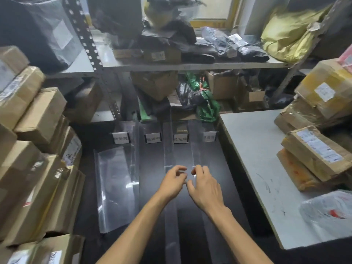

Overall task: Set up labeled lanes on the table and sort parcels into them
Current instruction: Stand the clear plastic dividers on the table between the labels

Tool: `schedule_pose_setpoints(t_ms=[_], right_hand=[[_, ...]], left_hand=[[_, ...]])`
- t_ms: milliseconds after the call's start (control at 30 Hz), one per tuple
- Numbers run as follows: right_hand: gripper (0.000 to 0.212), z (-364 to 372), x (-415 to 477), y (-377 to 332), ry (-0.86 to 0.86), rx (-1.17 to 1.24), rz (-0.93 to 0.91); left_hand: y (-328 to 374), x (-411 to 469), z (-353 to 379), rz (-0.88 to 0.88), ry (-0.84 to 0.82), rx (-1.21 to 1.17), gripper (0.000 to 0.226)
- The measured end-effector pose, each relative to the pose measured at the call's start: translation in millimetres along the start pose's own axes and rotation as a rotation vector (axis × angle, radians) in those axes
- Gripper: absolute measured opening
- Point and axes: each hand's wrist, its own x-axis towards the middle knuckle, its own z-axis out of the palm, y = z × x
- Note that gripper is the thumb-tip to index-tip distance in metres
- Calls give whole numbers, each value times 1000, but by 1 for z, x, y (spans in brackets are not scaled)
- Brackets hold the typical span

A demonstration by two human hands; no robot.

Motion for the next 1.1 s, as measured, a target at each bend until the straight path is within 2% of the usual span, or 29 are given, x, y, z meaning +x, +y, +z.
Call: schedule_pose_setpoints(t_ms=[133,267,367,433,533,600,633,767,833,1100], right_hand=[[10,20,20,-75,-22,139,-183],[5,52,35,-154,-48,285,-324],[9,80,46,-199,-85,361,-361],[20,104,55,-218,-198,402,-302],[42,137,71,-231,-405,434,-103],[51,156,80,-231,-496,395,-13],[53,164,84,-229,-521,367,13],[60,184,93,-221,-534,259,111],[63,189,96,-219,-524,247,192],[60,201,108,-219,-513,246,435]], left_hand=[[-15,-12,-70,97,204,-56,22],[-50,-16,-148,55,428,-113,30],[-76,-16,-192,24,585,-180,28],[-92,-13,-212,-14,648,-209,30],[-116,-3,-225,-155,602,-184,30],[-130,2,-226,-262,572,-73,23],[-135,4,-226,-316,558,9,31],[-156,13,-224,-475,495,93,52],[-164,16,-223,-507,465,118,49],[-165,18,-232,-576,553,74,34]])
